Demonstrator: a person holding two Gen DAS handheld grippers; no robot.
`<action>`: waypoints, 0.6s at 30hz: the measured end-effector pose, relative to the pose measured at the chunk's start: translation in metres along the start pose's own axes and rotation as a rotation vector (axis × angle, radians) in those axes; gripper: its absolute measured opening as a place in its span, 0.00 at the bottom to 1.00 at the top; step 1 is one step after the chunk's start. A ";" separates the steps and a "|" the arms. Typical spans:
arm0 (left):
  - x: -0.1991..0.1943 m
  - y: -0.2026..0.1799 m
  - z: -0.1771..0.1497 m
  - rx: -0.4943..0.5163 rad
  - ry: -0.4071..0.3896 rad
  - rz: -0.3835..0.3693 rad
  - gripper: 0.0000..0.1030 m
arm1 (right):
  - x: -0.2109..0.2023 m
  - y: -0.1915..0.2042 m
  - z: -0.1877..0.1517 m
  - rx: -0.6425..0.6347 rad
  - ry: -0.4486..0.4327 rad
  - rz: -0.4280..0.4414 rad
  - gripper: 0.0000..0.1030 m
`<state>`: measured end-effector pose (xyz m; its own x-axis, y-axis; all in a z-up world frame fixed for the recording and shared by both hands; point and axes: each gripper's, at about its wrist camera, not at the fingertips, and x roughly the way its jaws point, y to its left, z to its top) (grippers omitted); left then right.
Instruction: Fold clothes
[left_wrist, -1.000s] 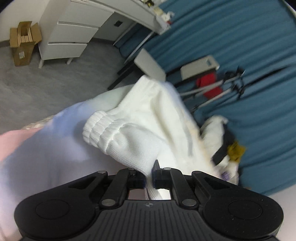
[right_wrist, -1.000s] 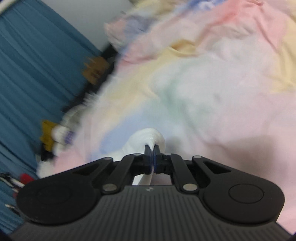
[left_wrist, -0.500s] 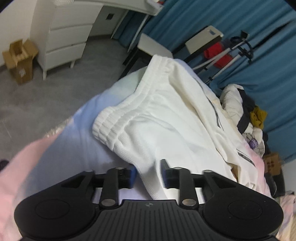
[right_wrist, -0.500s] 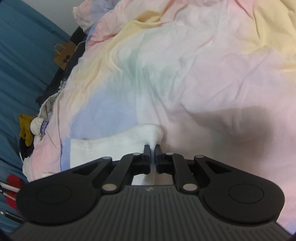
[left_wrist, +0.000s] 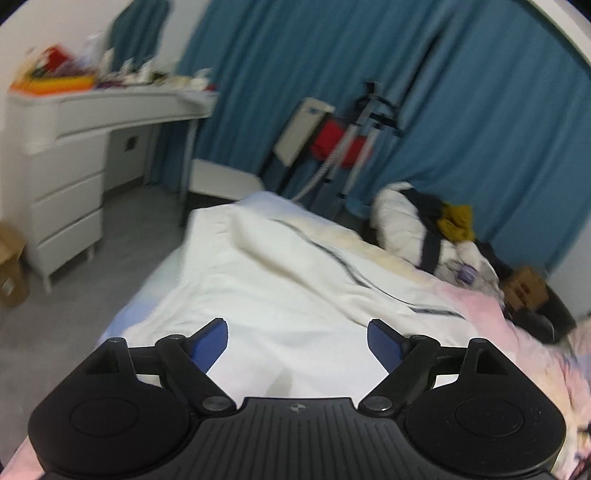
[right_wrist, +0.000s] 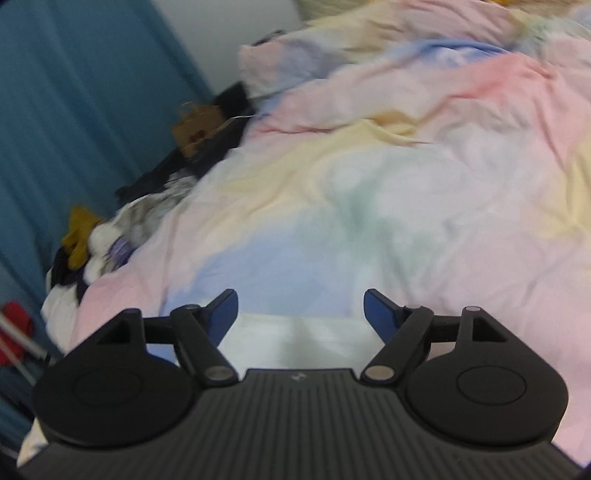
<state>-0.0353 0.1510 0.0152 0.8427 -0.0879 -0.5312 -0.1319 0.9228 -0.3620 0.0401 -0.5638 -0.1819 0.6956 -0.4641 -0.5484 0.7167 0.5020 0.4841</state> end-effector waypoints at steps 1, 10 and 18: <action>0.003 -0.013 -0.002 0.020 0.000 -0.015 0.82 | 0.000 0.007 -0.003 -0.024 0.009 0.026 0.75; 0.055 -0.125 -0.035 0.182 0.017 -0.136 0.82 | -0.004 0.065 -0.032 -0.128 0.111 0.286 0.75; 0.128 -0.180 -0.085 0.205 0.065 -0.170 0.82 | 0.010 0.101 -0.065 -0.222 0.208 0.413 0.75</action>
<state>0.0522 -0.0583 -0.0531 0.8074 -0.2663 -0.5265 0.1228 0.9486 -0.2916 0.1161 -0.4703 -0.1825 0.8773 -0.0508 -0.4773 0.3410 0.7658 0.5452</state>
